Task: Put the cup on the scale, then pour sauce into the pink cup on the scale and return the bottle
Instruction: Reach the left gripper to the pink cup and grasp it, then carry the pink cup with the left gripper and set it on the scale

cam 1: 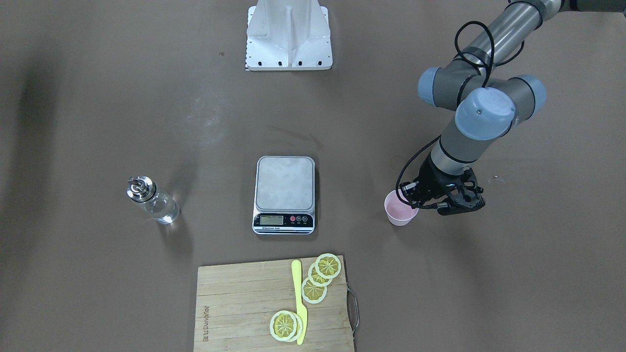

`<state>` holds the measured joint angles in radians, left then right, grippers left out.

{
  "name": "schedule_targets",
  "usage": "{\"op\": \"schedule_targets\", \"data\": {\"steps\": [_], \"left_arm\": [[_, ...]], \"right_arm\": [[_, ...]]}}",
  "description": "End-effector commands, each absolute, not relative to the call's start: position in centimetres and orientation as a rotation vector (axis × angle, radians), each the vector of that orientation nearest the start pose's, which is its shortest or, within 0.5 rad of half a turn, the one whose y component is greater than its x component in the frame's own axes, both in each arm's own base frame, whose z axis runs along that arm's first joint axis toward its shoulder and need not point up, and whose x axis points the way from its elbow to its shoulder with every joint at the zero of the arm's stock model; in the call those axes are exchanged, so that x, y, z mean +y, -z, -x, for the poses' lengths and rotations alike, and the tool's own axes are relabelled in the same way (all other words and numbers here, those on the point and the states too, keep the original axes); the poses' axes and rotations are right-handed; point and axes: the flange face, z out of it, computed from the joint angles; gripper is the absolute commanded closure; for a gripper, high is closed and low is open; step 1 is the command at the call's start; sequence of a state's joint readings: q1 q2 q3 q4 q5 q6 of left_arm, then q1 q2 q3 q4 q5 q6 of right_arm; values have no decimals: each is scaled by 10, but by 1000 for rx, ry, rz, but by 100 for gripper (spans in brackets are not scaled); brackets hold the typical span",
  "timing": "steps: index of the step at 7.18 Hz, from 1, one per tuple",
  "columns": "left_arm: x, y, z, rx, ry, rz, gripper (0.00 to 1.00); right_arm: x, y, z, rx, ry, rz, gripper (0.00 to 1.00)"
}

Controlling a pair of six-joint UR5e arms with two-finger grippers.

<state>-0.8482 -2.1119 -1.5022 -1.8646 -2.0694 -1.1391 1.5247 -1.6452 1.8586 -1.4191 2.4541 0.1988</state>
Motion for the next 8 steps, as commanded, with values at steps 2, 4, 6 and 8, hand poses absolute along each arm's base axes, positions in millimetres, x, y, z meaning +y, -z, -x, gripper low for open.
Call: {"op": "schedule_targets", "data": {"steps": [2, 4, 6, 8], "left_arm": [[-606, -274, -355, 920, 242, 23, 100], [-613, -185, -370, 915, 346, 80, 100], [-589, -121, -422, 957, 404, 145, 100], [-557, -104, -503, 898, 442, 121, 100]], "right_arm": [[-472, -516, -32, -928, -20, -218, 2], [-468, -474, -4, -965, -75, -245, 0], [-464, -433, 75, -925, -45, -361, 0], [-473, -387, 112, -958, 36, -439, 2]]}}
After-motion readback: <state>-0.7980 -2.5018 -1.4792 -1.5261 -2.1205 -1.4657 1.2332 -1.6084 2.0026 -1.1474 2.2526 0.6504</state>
